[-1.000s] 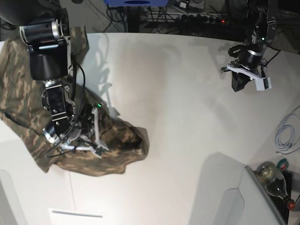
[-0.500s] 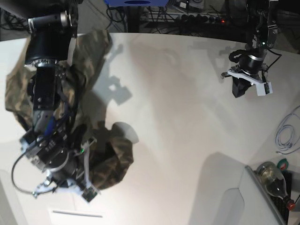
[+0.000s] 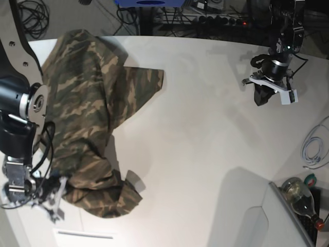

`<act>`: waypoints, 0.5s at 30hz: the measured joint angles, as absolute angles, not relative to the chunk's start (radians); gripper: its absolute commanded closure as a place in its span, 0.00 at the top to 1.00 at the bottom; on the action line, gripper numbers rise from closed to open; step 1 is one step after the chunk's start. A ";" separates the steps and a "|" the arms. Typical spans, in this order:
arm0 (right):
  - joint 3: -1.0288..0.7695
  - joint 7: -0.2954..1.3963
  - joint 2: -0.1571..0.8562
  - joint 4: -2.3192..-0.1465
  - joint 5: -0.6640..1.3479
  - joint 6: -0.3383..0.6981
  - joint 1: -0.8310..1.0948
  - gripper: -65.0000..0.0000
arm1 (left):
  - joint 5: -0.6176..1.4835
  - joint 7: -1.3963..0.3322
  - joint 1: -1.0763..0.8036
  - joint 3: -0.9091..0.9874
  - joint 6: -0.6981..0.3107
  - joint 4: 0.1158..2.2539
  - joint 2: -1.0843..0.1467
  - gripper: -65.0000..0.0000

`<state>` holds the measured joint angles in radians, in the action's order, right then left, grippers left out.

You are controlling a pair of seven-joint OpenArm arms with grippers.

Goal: Layout the t-shirt on the table in an organized manner, then fold the t-shirt properly
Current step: 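Lift the shirt with the right gripper and flip it over itself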

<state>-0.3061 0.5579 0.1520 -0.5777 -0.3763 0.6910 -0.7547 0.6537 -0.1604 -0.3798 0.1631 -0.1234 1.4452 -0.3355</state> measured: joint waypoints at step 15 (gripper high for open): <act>0.160 0.830 -0.003 -1.723 -0.329 0.714 -0.092 0.65 | 0.653 -0.168 -0.352 0.155 -0.119 1.421 -0.334 0.00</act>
<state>0.1596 0.8295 -0.0032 -1.7229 -0.3294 0.7139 -0.0917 0.6533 -0.1677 -0.3515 0.1547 -0.1188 1.4212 -0.3340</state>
